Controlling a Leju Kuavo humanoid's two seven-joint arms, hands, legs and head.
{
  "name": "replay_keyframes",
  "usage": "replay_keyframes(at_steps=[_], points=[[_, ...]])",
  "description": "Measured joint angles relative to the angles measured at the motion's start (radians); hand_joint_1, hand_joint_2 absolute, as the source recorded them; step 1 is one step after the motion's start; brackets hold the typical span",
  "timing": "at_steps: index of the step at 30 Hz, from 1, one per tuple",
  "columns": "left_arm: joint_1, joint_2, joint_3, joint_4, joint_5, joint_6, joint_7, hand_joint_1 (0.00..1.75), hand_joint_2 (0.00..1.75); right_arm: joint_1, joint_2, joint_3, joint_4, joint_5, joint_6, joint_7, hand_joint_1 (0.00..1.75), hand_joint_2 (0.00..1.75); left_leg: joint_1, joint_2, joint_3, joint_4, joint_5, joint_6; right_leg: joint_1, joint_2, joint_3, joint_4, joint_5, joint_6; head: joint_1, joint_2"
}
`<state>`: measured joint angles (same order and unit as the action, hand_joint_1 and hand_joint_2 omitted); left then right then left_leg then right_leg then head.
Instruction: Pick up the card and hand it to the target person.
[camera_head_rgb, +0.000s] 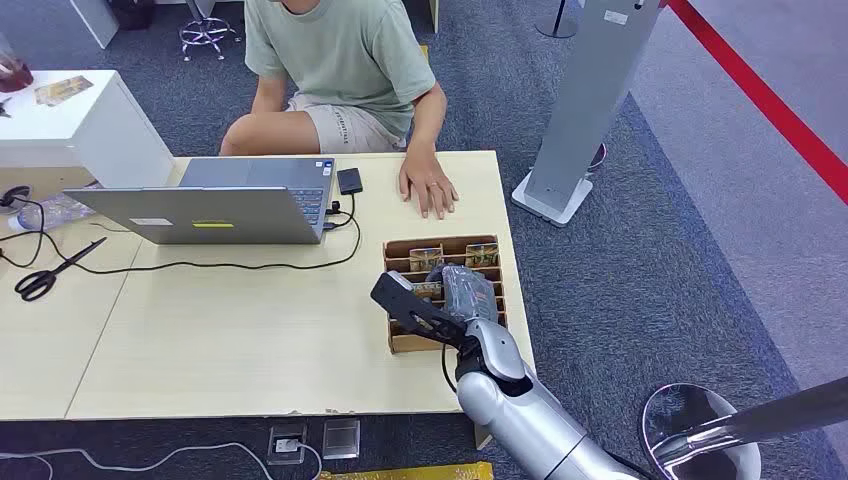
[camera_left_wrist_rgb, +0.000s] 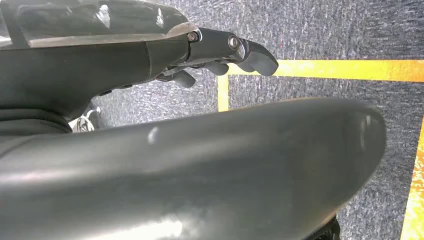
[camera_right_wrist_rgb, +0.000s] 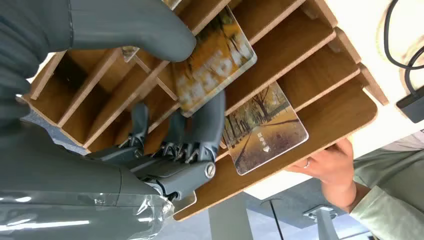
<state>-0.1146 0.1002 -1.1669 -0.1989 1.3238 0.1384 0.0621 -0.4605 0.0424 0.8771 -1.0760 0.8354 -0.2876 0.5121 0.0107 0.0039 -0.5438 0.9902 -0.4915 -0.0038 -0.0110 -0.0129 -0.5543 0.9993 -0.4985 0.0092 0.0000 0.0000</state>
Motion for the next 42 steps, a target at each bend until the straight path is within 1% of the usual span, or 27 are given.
replay_keyframes(at_steps=[2, 4, 6, 8, 11, 14, 17, 18, 20, 21, 23, 24, 27, 29, 30, 32, 34, 36, 39, 42], points=[[0.0, 0.0, 0.0, 0.0, 0.0, 0.0, 0.0, 0.0, 0.0, 0.0, 0.0, 0.0, 0.0, 0.0, 0.001, 0.0, 1.38, 1.75, 0.0, 0.0, 0.0, 0.0, 0.0, 0.0, 0.0, 0.0, 0.0, 0.001, 0.0, 0.0, 0.0, 0.0], [0.0, 0.0, -0.001, 0.001, -0.001, -0.001, 0.001, 0.0, 0.0, 0.001, 0.0, -0.002, -0.001, -0.001, 0.002, 0.002, 1.44, 1.75, 0.0, 0.0, 0.0, 0.001, -0.001, 0.0, 0.0, -0.001, 0.0, 0.001, -0.001, 0.0, 0.0, 0.0], [-0.001, 0.0, -0.005, 0.001, -0.006, -0.003, 0.002, 0.0, 0.0, 0.003, 0.0, -0.005, -0.002, -0.001, 0.004, 0.004, 1.54, 1.75, 0.0, 0.0, 0.0, 0.001, -0.001, 0.0, 0.0, 0.0, 0.0, 0.001, -0.001, 0.0, 0.0, 0.0], [-0.001, 0.002, -0.011, 0.001, -0.013, -0.006, 0.004, 0.0, 0.0, 0.004, -0.001, -0.006, -0.004, -0.001, 0.004, 0.004, 1.61, 1.75, 0.0, 0.0, 0.0, 0.001, -0.001, 0.0, 0.0, -0.001, 0.0, 0.001, -0.001, 0.0, 0.0, 0.0], [-0.001, 0.004, -0.004, 0.002, -0.01, -0.003, 0.002, 0.0, 0.0, 0.006, -0.002, -0.009, -0.007, 0.0, 0.0, 0.001, 1.61, 1.75, 0.0, -0.001, 0.0, 0.001, 0.0, 0.0, 0.0, -0.001, 0.0, 0.001, 0.0, 0.0, 0.0, 0.0], [0.0, 0.003, 0.006, 0.002, -0.002, 0.004, -0.003, 0.0, 0.0, 0.009, -0.005, -0.012, -0.023, 0.005, -0.024, -0.017, 1.61, 1.75, 0.0, 0.0, 0.0, 0.001, 0.0, 0.0, 0.0, -0.001, 0.0, 0.001, 0.0, 0.0, 0.0, 0.0], [0.001, 0.0, 0.009, 0.001, 0.0, 0.005, -0.009, 0.0, 0.0, 0.026, -0.015, -0.02, -0.075, 0.04, -0.17, -0.125, 1.61, 1.75, 0.0, 0.0, -0.001, 0.002, -0.001, 0.0, 0.0, -0.001, -0.001, 0.002, -0.001, 0.0, 0.0, 0.0], [0.001, -0.001, 0.009, 0.001, 0.0, 0.005, -0.012, 0.0, 0.0, 0.037, -0.022, -0.026, -0.103, 0.06, -0.247, -0.182, 1.61, 1.75, 0.0, 0.0, -0.001, 0.002, -0.001, 0.0, 0.0, -0.001, -0.001, 0.002, -0.001, 0.0, 0.0, 0.0], [0.001, -0.003, 0.008, 0.001, -0.002, 0.006, -0.016, 0.0, 0.0, 0.061, -0.035, -0.04, -0.152, 0.083, -0.337, -0.251, 1.61, 1.75, 0.0, -0.001, -0.001, 0.002, -0.001, 0.0, 0.0, -0.002, -0.001, 0.002, -0.001, 0.0, 0.0, 0.0], [0.001, -0.003, 0.006, 0.001, -0.005, 0.006, -0.019, 0.0, 0.0, 0.088, -0.032, -0.073, -0.19, 0.109, -0.38, -0.317, 1.61, 1.75, 0.0, -0.001, -0.001, 0.002, -0.001, 0.0, 0.0, -0.002, 0.0, 0.001, -0.001, 0.0, 0.0, 0.0], [0.001, -0.003, 0.004, 0.001, -0.007, 0.007, -0.022, 0.0, 0.0, 0.138, -0.02, -0.141, -0.248, 0.137, -0.402, -0.418, 1.61, 1.75, 0.0, -0.002, -0.001, 0.002, -0.001, 0.0, 0.0, -0.003, 0.0, 0.001, -0.002, 0.0, 0.0, 0.0], [0.001, -0.003, 0.003, 0.001, -0.009, 0.008, -0.024, 0.0, 0.0, 0.171, -0.003, -0.194, -0.285, 0.159, -0.411, -0.493, 1.61, 1.75, 0.0, -0.003, 0.0, 0.001, -0.001, 0.0, 0.0, -0.003, 0.0, 0.001, -0.002, 0.0, 0.0, 0.0], [0.001, -0.003, 0.003, 0.001, -0.008, 0.012, -0.024, 0.0, 0.0, 0.228, 0.044, -0.29, -0.336, 0.162, -0.411, -0.646, 1.61, 1.75, 0.0, -0.003, -0.001, 0.002, -0.001, 0.0, 0.0, -0.003, -0.001, 0.002, -0.002, 0.0, 0.0, 0.0], [0.001, -0.004, 0.004, 0.001, -0.008, 0.014, -0.023, 0.0, 0.0, 0.245, 0.067, -0.324, -0.339, 0.151, -0.411, -0.709, 1.61, 1.75, 0.0, -0.002, -0.002, 0.003, -0.001, 0.0, 0.0, -0.003, -0.002, 0.003, -0.002, 0.0, 0.0, 0.0], [0.001, -0.004, 0.004, 0.001, -0.007, 0.015, -0.023, 0.0, 0.0, 0.243, 0.073, -0.327, -0.323, 0.144, -0.411, -0.717, 1.61, 1.75, 0.0, -0.002, -0.002, 0.003, -0.001, 0.0, 0.0, -0.002, -0.002, 0.003, -0.002, 0.0, 0.0, 0.0], [0.001, -0.004, 0.004, 0.001, -0.007, 0.015, -0.022, 0.0, 0.0, 0.218, 0.065, -0.298, -0.271, 0.118, -0.411, -0.682, 1.61, 1.75, 0.0, -0.002, -0.002, 0.002, -0.001, 0.0, 0.0, -0.002, -0.002, 0.003, -0.001, 0.0, 0.0, 0.0], [0.0, -0.003, 0.002, 0.002, -0.007, 0.014, -0.021, 0.0, 0.0, 0.142, 0.035, -0.208, -0.176, 0.059, -0.404, -0.578, 1.61, 1.75, 0.0, 0.0, -0.002, 0.002, 0.0, 0.0, 0.0, -0.001, -0.002, 0.002, -0.001, 0.0, 0.0, 0.0], [0.0, -0.002, -0.004, 0.002, -0.013, 0.01, -0.021, 0.0, 0.0, 0.044, 0.014, -0.111, -0.061, 0.001, -0.385, -0.469, 1.61, 1.75, 0.0, 0.002, -0.001, 0.001, 0.0, 0.0, 0.0, 0.002, -0.002, 0.001, 0.0, 0.0, 0.0, 0.0], [-0.002, 0.001, -0.019, 0.003, -0.025, 0.002, -0.026, 0.0, 0.0, -0.092, 0.025, -0.055, 0.085, -0.05, -0.331, -0.39, 1.61, 1.75, 0.0, 0.004, -0.001, 0.001, 0.0, 0.0, 0.0, 0.004, -0.002, 0.001, 0.002, 0.0, 0.0, 0.0], [-0.005, 0.0, -0.029, 0.005, -0.03, -0.003, -0.03, 0.0, 0.0, -0.213, 0.048, -0.039, 0.215, -0.062, -0.273, -0.331, 1.61, 1.75, 0.0, 0.005, -0.001, 0.001, 0.001, -0.001, 0.0, 0.005, -0.003, 0.002, 0.002, 0.0, 0.0, 0.0]])
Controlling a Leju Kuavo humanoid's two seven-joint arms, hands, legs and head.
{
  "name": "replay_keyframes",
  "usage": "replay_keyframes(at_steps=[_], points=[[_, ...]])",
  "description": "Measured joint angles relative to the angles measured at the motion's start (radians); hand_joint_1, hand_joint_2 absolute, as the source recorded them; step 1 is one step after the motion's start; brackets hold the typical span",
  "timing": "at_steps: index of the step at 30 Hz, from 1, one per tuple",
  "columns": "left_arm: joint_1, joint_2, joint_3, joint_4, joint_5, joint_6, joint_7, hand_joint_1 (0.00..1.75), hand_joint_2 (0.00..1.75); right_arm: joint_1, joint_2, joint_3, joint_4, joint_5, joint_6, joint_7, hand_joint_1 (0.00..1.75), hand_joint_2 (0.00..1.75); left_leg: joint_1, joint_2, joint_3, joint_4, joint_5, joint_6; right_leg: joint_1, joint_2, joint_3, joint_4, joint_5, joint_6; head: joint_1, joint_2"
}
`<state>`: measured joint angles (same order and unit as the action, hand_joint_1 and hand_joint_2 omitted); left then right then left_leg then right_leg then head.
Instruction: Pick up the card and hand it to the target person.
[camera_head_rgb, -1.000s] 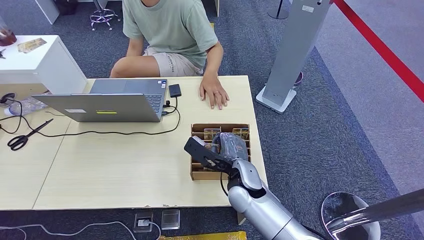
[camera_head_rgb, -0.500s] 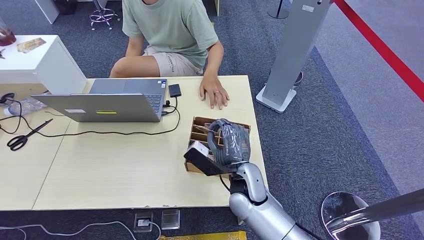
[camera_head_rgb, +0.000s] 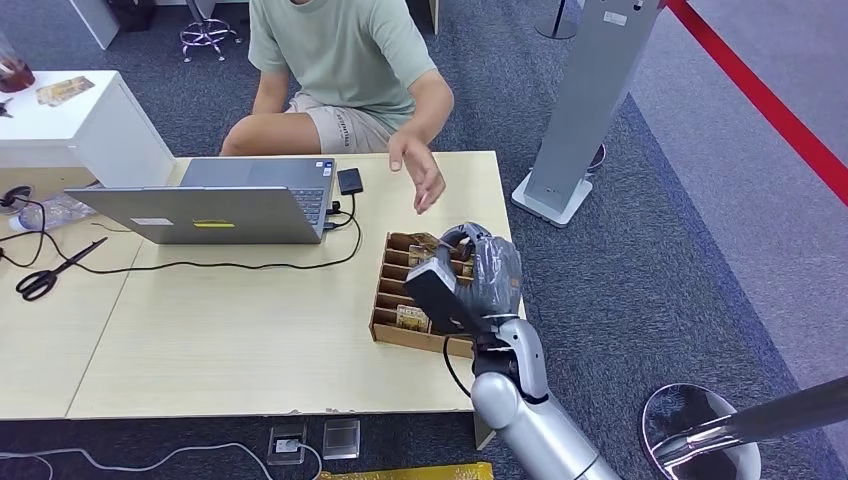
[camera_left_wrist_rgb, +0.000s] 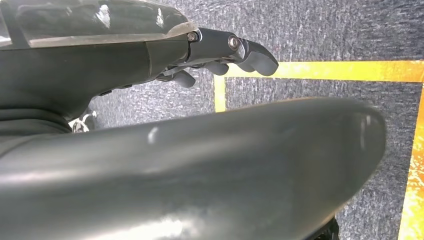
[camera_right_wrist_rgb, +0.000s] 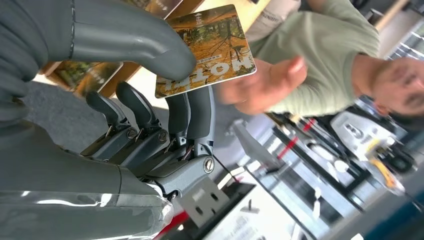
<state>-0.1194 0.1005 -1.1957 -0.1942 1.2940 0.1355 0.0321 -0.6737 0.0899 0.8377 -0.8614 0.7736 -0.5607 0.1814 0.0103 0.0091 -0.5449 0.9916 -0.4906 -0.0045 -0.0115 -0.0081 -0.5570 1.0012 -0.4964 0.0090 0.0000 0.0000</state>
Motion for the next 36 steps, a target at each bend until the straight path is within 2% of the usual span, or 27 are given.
replay_keyframes(at_steps=[4, 7, 13, 28, 32, 36], points=[[-0.002, 0.0, -0.008, 0.002, 0.003, -0.002, 0.006, 0.0, 0.0, -0.142, 0.046, 0.016, 0.204, -0.031, 0.074, 0.037, 1.61, 1.75, 0.0, -0.001, 0.0, 0.0, 0.0, 0.0, 0.0, -0.001, 0.0, 0.001, 0.0, 0.0, 0.0, 0.0], [-0.002, 0.001, -0.007, 0.003, 0.013, 0.001, 0.008, 0.0, 0.0, -0.203, 0.076, 0.019, 0.324, -0.054, 0.078, 0.028, 1.61, 1.75, 0.0, 0.0, 0.0, 0.0, 0.0, 0.0, 0.0, 0.0, 0.0, 0.001, 0.0, 0.0, 0.0, 0.0], [-0.002, 0.01, -0.005, 0.003, 0.02, 0.002, 0.016, 0.0, 0.0, -0.221, 0.103, 0.022, 0.393, -0.071, 0.085, 0.028, 1.61, 1.75, 0.0, -0.003, 0.001, -0.001, 0.0, 0.0, 0.0, -0.004, 0.002, 0.0, -0.001, 0.0, 0.0, 0.0], [-0.002, 0.009, -0.02, 0.002, 0.01, -0.017, 0.013, 0.0, 0.0, -0.207, 0.099, 0.031, 0.394, -0.061, 0.072, 0.045, 1.61, 1.75, 0.001, -0.005, 0.0, 0.0, 0.0, 0.0, 0.001, -0.005, 0.001, 0.0, -0.001, -0.001, 0.0, 0.0], [-0.004, 0.008, -0.031, 0.004, 0.006, -0.021, 0.001, 0.0, 0.0, -0.193, 0.079, 0.006, 0.353, -0.079, 0.048, 0.037, 0.0, 1.75, 0.001, -0.006, -0.001, 0.0, 0.001, 0.0, 0.001, -0.006, 0.001, 0.0, -0.002, 0.0, 0.0, 0.0], [-0.003, 0.011, -0.024, 0.003, 0.018, -0.017, -0.007, 0.0, 0.0, -0.163, 0.049, -0.036, 0.257, -0.113, 0.013, 0.008, 0.0, 1.75, 0.001, -0.007, -0.001, 0.0, 0.001, 0.0, 0.001, -0.006, 0.001, 0.0, -0.001, 0.0, 0.0, 0.0]])
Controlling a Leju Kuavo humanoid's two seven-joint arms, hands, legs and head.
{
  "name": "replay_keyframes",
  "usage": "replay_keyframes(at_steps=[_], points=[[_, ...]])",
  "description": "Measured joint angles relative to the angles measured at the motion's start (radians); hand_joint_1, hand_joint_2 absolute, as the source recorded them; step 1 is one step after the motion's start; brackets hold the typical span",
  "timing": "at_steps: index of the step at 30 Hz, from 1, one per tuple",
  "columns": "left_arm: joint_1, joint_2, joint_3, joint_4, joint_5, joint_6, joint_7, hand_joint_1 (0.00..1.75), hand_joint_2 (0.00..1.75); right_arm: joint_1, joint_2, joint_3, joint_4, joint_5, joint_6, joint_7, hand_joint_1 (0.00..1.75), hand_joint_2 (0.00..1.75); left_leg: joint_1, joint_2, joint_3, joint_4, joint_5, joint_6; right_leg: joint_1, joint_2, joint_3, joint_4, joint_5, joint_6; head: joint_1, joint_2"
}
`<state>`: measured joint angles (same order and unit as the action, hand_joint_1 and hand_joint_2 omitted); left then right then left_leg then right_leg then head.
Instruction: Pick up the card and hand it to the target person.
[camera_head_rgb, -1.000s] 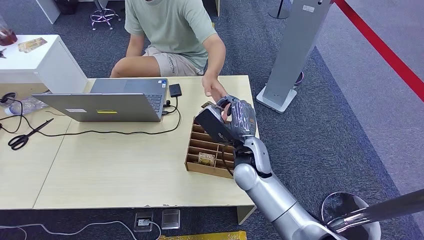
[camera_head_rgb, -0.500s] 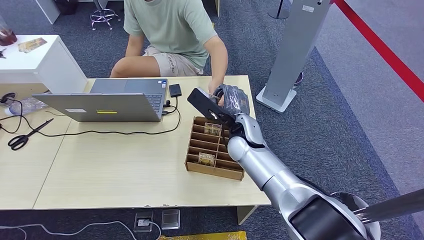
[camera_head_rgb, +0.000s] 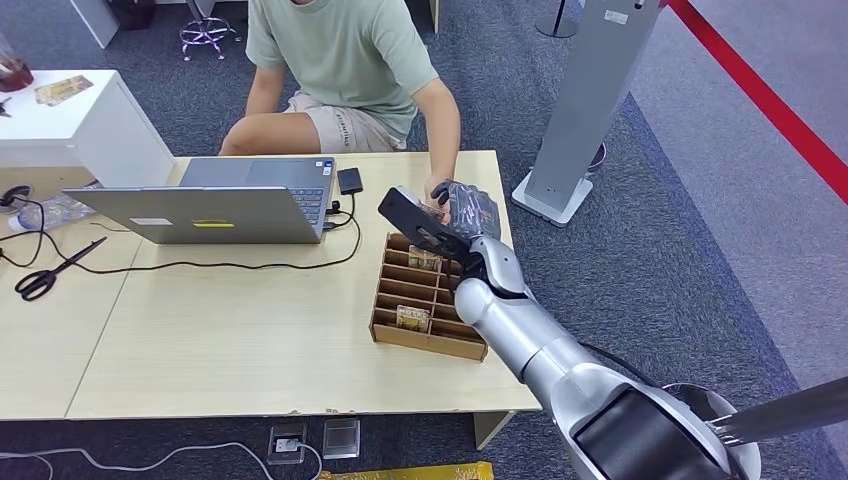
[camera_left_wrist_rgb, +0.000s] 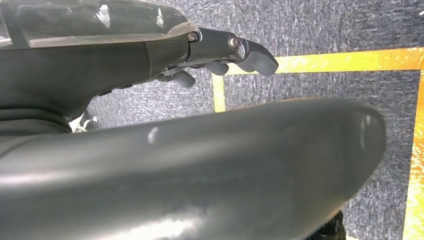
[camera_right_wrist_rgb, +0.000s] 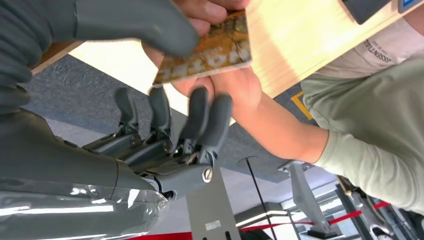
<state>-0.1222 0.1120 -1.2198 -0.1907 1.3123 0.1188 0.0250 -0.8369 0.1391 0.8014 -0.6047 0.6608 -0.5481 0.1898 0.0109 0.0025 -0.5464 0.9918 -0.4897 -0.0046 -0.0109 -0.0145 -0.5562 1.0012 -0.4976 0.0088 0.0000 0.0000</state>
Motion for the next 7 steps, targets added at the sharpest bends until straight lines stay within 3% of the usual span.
replay_keyframes(at_steps=[7], points=[[0.0, 0.001, 0.006, 0.0, 0.011, 0.002, 0.009, 0.0, 0.0, 0.07, -0.049, -0.042, -0.18, -0.02, -0.005, -0.01, 0.0, 1.75, 0.0, -0.001, 0.0, 0.001, -0.001, 0.0, 0.0, -0.002, 0.0, 0.0, -0.001, 0.0, 0.0, 0.0]])
